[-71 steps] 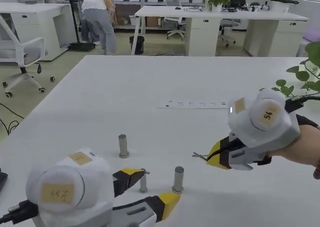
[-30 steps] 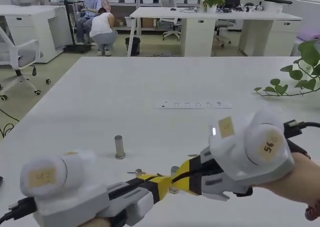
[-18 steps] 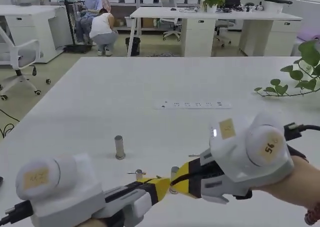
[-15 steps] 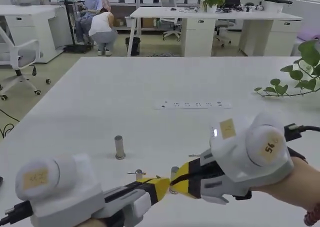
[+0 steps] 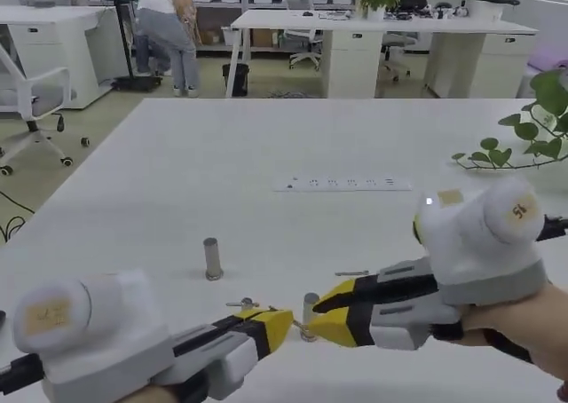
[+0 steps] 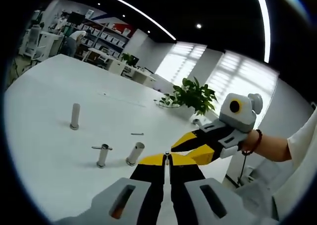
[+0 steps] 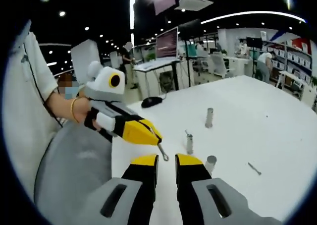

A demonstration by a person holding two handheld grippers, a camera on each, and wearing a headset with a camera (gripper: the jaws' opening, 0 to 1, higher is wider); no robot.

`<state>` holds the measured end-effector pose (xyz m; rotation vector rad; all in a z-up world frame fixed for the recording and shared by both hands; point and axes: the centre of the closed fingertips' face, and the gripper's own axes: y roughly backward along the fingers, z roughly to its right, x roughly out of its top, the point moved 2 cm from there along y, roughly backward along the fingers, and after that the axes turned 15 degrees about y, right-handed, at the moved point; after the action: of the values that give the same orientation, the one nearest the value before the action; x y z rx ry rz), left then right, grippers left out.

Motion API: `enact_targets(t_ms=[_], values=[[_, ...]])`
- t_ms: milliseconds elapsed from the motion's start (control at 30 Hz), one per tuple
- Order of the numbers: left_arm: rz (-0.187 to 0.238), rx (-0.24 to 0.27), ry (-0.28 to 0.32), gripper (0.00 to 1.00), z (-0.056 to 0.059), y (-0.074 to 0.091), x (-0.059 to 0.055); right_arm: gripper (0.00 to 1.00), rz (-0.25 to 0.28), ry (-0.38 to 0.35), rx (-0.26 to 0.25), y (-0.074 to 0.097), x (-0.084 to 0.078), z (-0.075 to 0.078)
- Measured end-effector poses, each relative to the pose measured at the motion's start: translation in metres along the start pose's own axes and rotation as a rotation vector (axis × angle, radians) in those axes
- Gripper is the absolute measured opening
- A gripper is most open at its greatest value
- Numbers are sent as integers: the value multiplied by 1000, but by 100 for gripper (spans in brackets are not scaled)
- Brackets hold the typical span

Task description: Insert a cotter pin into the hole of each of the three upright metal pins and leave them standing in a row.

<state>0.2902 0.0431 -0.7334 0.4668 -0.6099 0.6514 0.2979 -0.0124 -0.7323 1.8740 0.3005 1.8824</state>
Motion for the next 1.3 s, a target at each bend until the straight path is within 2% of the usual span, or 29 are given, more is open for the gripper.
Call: enact_targets(t_ms=[133,200,367,467,833,1133,1300], values=[[-9,-26,-25,0,3,1,0,17,66,-121,58,2,0,-4],[-10,-44,-36,0,6,1,0,17,71,-135,63,2,-3,-3],[-22,-91,-65,0,13,1,-1,17,102,-176,112,2,-5,-8],[-40,-124,-88,0,19,2,-4,17,104,-167,134,2,-5,-11],[-86,-190,-137,0,30,3,-12,15,98,-123,215,1,-3,-30],[-117,-220,-162,0,34,3,-16,9,93,-99,258,2,-4,-36],[-119,-229,-157,1,35,3,-16,7,98,-75,274,3,-4,-39]])
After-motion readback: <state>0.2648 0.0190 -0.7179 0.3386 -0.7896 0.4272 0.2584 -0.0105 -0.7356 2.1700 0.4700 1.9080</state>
